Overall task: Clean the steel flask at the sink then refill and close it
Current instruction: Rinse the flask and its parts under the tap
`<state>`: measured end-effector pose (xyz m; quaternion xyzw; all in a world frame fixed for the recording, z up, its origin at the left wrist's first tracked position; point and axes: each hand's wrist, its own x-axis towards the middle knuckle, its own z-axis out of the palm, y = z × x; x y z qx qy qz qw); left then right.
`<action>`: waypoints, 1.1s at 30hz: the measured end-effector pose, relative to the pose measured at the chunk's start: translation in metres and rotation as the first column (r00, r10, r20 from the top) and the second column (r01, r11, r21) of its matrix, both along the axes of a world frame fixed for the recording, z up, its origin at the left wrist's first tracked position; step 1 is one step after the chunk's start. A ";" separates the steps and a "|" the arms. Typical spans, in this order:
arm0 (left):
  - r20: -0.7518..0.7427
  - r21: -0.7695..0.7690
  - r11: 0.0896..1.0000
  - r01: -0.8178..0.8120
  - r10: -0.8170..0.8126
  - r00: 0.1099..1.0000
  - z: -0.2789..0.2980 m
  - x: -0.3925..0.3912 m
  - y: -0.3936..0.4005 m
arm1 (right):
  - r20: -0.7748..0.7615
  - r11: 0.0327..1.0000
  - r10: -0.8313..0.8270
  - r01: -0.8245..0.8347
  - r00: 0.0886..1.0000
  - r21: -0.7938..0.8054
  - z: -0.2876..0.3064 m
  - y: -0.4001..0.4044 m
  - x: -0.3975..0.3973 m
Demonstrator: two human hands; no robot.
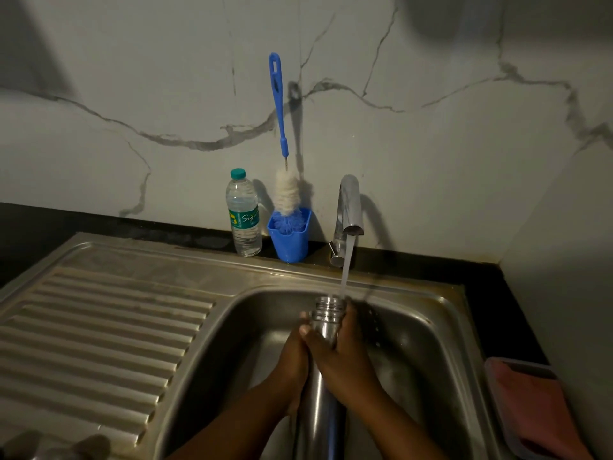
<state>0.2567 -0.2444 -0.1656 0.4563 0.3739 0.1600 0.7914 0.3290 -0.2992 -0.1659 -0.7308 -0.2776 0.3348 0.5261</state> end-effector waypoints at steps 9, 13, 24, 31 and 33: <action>-0.151 0.386 0.909 0.157 -0.106 0.983 -0.021 -0.004 -0.024 | -0.300 0.954 -0.263 0.294 0.917 0.064 -0.005 0.006 0.029; -0.099 0.413 0.903 0.122 -0.089 0.991 -0.039 -0.016 -0.030 | -0.251 0.998 -0.062 0.059 0.966 -0.021 -0.004 0.003 0.024; -0.032 0.056 0.982 0.180 -0.178 0.983 -0.024 -0.013 0.003 | -0.208 0.998 -0.055 0.045 0.976 -0.050 -0.006 -0.001 0.021; -0.056 0.051 0.999 -0.001 0.004 0.998 -0.032 -0.005 -0.006 | -0.007 0.997 0.072 -0.071 0.997 0.014 0.002 -0.001 -0.001; -0.064 0.027 0.998 0.060 -0.058 0.996 -0.028 -0.012 -0.008 | -0.154 0.999 0.037 -0.041 0.987 -0.027 0.003 -0.002 0.010</action>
